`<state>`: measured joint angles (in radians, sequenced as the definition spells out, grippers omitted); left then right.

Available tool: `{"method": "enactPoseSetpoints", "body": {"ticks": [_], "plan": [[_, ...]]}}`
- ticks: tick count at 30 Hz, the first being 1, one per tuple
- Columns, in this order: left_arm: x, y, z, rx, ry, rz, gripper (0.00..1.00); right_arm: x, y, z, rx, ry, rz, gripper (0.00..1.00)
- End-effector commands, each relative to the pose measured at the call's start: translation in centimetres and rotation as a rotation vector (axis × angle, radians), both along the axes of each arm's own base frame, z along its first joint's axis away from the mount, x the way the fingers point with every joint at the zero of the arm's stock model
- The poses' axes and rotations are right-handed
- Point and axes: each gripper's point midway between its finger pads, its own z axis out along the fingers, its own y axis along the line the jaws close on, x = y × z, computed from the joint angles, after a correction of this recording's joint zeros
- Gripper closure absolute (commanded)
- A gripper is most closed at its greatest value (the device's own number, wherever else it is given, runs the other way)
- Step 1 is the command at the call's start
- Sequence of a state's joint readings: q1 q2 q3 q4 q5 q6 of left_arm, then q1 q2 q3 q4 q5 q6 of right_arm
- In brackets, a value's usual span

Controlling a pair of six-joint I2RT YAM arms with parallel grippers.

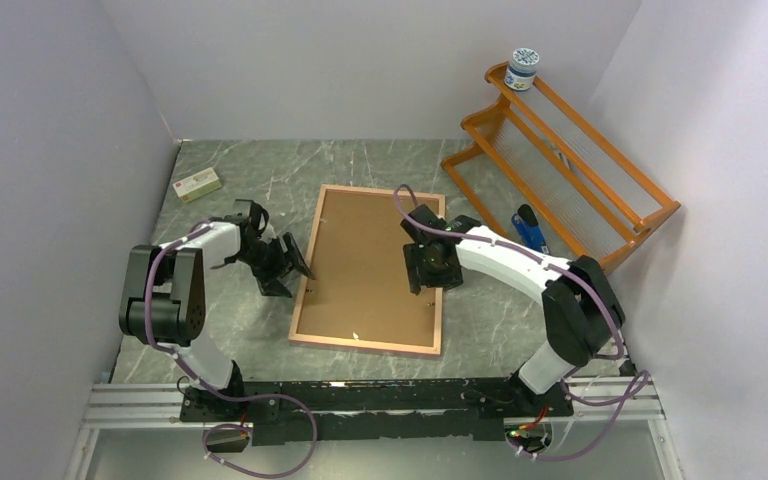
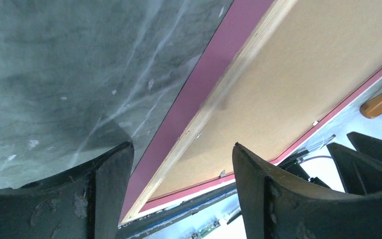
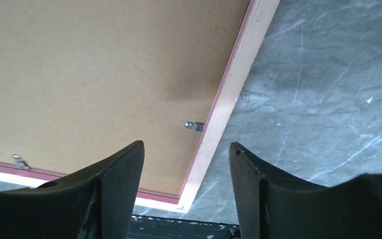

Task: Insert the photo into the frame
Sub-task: Install the photo frame at the center of the board, then adjust the photo frame at the center of the board.

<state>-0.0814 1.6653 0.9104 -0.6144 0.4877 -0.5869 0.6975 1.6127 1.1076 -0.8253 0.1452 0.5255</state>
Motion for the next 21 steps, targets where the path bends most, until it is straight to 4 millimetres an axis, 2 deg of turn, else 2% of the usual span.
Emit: {"method": "enactPoseSetpoints", "body": {"ticks": [1, 5, 9, 13, 16, 21], "plan": [[2.8, 0.6, 2.2, 0.015, -0.116, 0.000, 0.21, 2.7, 1.9, 2.2, 0.122, -0.072, -0.068, 0.33], [4.1, 0.3, 2.0, -0.010, -0.111, 0.018, 0.24, 4.9, 4.0, 3.1, 0.162, -0.089, -0.095, 0.33], [4.6, -0.5, 1.5, -0.063, -0.099, 0.042, 0.36, 7.2, 5.9, 4.1, 0.206, -0.120, -0.150, 0.33], [4.6, -1.6, 1.5, -0.139, -0.115, 0.038, 0.54, 9.6, 8.3, 5.4, 0.254, -0.151, -0.184, 0.35], [4.2, -2.9, 2.1, -0.198, -0.127, 0.000, 0.63, 11.1, 10.2, 6.0, 0.262, -0.172, -0.173, 0.37], [2.9, -5.3, 2.6, -0.336, -0.114, -0.037, 0.65, 12.0, 13.4, 5.7, 0.255, -0.182, -0.109, 0.37]]}}
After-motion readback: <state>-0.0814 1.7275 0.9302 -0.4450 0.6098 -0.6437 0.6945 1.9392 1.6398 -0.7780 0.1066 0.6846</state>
